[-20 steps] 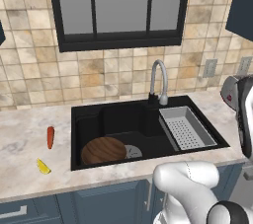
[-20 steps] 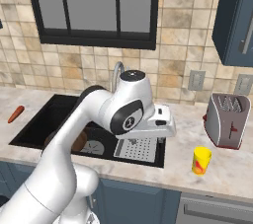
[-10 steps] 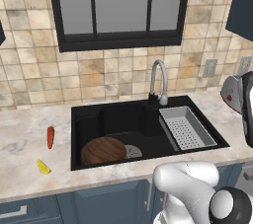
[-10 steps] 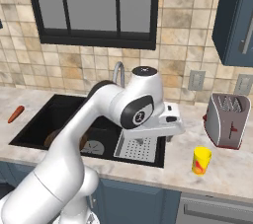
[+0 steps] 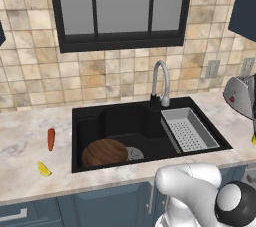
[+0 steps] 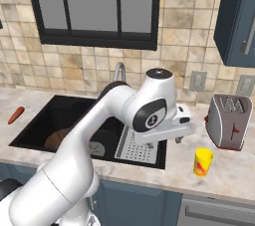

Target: Remove the carrot and lemon wedge from the sink. Then move the bowl and cup from the counter to the sink for washing.

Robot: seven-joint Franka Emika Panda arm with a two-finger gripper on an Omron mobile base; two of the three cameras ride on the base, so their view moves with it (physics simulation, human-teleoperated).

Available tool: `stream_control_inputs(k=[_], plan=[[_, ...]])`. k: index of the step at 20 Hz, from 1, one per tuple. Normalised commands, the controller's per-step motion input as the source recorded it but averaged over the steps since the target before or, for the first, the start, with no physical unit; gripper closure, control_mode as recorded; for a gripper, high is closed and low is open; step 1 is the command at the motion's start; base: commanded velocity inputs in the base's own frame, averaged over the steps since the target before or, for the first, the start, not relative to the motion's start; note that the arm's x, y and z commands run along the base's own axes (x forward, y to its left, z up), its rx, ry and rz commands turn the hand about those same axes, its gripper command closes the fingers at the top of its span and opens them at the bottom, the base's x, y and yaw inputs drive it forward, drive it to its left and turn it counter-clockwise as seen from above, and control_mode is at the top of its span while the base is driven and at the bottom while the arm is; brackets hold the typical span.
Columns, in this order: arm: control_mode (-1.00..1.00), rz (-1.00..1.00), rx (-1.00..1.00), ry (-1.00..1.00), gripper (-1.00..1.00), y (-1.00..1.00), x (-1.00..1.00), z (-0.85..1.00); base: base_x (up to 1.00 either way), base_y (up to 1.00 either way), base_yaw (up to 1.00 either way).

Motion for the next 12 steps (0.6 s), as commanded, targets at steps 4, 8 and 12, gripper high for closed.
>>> stream_control_inputs(k=[4,8,12], plan=[[-1.00,0.11,0.00,0.09,-1.00,-0.26,0.00,-0.01,0.00,0.00,0.00],[-1.00,0.10,0.00,0.13,-1.00,-0.18,0.00,-0.04,0.00,0.00,0.00],[-1.00,0.12,0.00,0.13,-1.00,-0.15,0.00,-0.07,0.00,0.00,0.00]])
